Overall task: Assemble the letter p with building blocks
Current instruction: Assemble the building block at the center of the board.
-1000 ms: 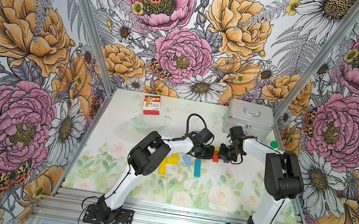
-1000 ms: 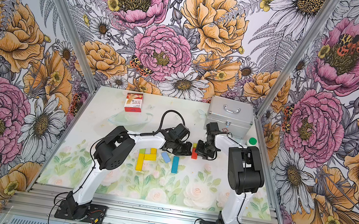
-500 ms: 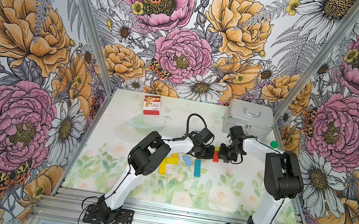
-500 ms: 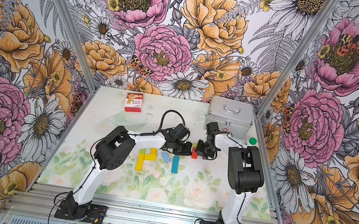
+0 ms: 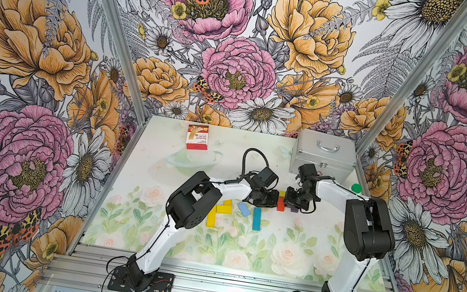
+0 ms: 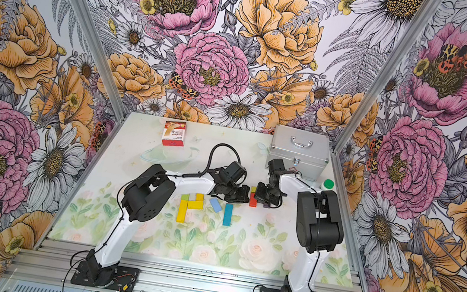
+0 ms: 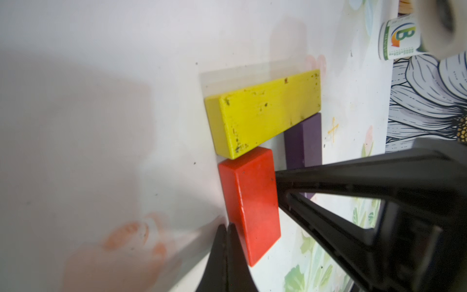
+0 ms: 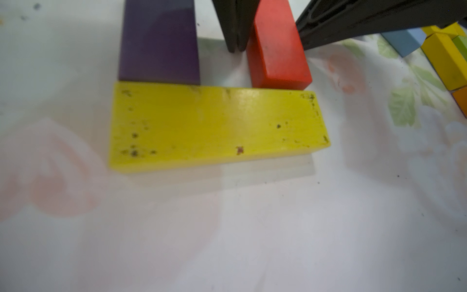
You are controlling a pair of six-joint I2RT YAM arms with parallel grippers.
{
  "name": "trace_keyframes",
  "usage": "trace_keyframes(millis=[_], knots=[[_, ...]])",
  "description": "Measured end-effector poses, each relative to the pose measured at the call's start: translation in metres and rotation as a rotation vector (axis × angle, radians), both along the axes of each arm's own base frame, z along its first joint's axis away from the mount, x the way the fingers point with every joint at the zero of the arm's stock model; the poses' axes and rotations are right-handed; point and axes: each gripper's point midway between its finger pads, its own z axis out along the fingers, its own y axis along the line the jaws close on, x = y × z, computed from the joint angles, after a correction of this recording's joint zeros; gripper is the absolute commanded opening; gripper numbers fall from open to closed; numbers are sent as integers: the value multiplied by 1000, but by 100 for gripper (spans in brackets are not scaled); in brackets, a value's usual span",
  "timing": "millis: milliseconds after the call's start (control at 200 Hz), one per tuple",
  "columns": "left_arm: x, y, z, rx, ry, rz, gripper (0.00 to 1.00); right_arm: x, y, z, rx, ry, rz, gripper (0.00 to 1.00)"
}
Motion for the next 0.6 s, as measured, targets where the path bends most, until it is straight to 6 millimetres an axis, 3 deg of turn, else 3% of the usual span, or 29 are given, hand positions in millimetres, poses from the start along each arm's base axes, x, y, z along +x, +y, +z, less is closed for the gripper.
trace_keyframes(millis=[200,375,600], knots=[[-2,18,2,44,-18,29,0,2,-1,29,5,-65,-4,0],[-1,21,11,50,-47,28,0,-3,-2,53,19,-123,-7,0],[-10,19,7,60,-42,11,0,-37,6,37,2,-68,25,0]])
